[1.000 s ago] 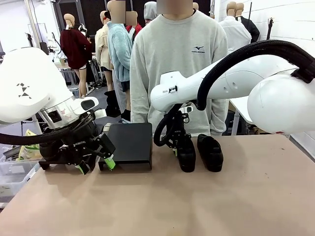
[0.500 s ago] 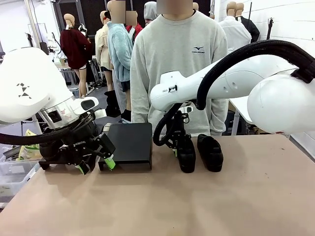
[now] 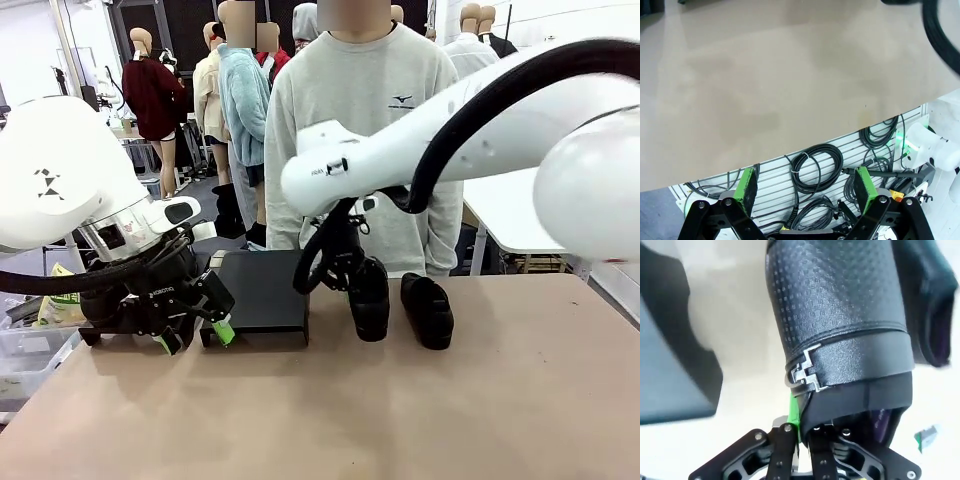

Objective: Organize the shoes by placing them on the stand.
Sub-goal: Pick up one Shoe and place it in the middle of the table.

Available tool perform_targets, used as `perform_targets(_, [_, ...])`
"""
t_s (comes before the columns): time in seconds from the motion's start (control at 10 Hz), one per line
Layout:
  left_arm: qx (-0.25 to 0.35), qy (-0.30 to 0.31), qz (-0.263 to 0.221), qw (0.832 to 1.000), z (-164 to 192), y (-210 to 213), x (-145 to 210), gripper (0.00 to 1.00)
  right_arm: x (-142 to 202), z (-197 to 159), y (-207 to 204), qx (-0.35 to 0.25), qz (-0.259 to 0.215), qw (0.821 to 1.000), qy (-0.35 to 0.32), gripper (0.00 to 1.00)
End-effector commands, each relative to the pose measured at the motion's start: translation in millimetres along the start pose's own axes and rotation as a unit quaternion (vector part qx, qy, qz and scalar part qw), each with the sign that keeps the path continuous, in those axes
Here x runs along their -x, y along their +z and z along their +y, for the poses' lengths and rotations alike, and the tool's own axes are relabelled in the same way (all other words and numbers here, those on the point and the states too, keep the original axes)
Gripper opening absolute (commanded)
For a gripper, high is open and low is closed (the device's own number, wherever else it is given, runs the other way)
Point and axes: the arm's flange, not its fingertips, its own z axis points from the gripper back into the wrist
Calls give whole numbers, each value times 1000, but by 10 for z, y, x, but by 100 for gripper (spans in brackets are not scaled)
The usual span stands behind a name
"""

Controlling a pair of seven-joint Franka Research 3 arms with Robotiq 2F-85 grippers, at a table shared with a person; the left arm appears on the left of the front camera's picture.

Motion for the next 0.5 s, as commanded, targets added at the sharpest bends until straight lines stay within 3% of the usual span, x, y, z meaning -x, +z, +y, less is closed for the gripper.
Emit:
perform_targets(0.0, [10, -2, 4, 1000, 5, 2, 4, 100, 581, -136, 154, 54, -35, 996, -60, 0])
perform_targets(0.2, [10, -2, 4, 1000, 5, 2, 4, 100, 916, -112, 156, 47, -22, 997, -63, 0])
perform_targets(0.4, [10, -2, 4, 1000, 5, 2, 4, 100, 1184, 17, -15, 22, -9, 1000, -11, 0])
